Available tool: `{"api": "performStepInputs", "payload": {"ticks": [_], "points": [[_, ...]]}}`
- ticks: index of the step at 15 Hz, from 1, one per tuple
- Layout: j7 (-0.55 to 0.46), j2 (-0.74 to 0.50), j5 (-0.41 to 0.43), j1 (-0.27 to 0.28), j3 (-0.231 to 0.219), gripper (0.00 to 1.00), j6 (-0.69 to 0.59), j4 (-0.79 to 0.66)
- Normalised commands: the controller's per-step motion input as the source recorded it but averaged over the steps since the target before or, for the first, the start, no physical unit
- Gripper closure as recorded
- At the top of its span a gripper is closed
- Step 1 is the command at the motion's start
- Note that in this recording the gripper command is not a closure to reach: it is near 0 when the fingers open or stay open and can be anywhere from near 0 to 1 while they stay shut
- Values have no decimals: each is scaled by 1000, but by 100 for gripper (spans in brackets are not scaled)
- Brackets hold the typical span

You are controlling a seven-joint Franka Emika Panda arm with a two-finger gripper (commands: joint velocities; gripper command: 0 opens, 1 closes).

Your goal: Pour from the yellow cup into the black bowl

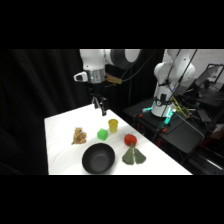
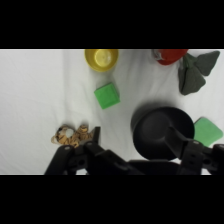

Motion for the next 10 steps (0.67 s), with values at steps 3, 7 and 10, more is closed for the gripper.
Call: {"api": "performStepInputs", "payload": {"ticks": [3,7,10], "points": [[-14,-70,-3,-27,5,0,40,-95],[-109,-344,32,-79,-41,0,243,-456],[-181,-478,106,-106,-79,0,347,-604]]}}
